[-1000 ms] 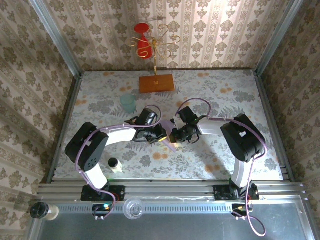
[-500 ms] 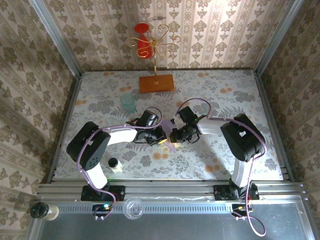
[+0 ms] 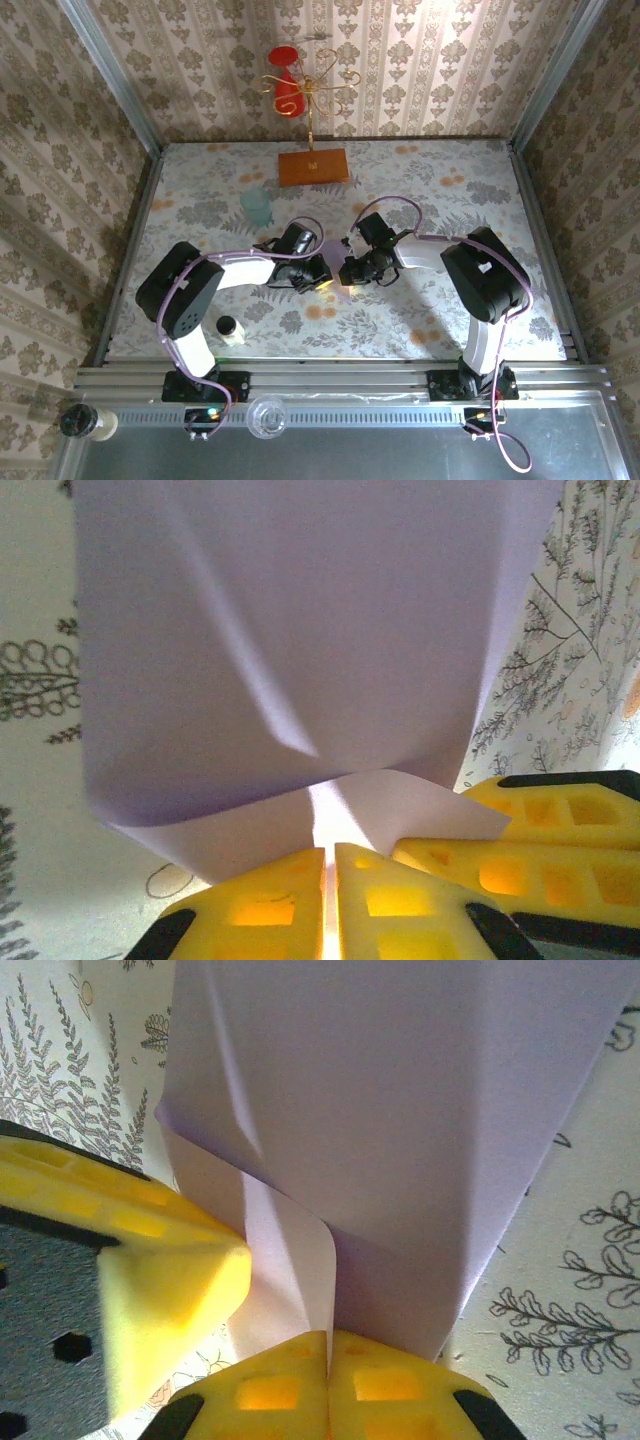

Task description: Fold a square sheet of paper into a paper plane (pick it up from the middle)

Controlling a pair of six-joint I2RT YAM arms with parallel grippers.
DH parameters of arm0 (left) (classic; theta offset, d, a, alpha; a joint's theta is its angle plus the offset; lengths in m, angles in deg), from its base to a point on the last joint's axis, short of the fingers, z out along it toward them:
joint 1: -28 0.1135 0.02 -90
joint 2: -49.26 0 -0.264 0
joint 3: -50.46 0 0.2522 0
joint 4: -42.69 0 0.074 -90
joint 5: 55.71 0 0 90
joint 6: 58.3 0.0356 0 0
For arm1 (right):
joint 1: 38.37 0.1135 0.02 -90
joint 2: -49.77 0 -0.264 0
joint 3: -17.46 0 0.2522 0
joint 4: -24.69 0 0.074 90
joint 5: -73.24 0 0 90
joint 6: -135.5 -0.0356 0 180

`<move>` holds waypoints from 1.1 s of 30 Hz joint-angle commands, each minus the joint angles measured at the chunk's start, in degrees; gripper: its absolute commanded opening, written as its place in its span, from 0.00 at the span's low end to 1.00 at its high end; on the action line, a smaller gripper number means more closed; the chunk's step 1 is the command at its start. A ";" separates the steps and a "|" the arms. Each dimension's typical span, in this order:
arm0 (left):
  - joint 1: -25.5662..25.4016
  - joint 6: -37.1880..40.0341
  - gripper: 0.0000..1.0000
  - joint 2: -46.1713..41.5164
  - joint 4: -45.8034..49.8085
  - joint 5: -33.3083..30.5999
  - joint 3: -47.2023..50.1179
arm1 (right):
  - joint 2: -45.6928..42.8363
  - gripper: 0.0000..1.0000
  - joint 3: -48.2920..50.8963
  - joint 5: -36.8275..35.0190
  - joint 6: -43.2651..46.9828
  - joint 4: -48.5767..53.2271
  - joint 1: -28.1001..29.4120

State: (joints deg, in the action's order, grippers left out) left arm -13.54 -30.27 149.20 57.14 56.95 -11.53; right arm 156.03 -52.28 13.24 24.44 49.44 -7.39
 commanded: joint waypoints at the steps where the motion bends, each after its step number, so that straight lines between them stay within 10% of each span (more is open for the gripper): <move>1: -0.06 -0.83 0.12 1.20 0.37 -0.94 0.49 | 3.38 0.09 0.43 -3.80 -0.26 3.34 -0.13; 20: 0.35 -1.39 0.11 2.28 1.56 -1.30 0.08 | -6.94 0.29 -2.38 -5.05 -3.77 9.41 -1.28; 33: 0.41 -1.13 0.10 2.68 0.90 -0.87 -0.54 | -10.52 0.14 1.04 1.48 -2.50 10.73 0.40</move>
State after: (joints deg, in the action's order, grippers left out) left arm -13.50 -30.91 149.81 56.84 56.99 -11.57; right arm 146.45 -51.78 11.93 21.46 58.35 -8.22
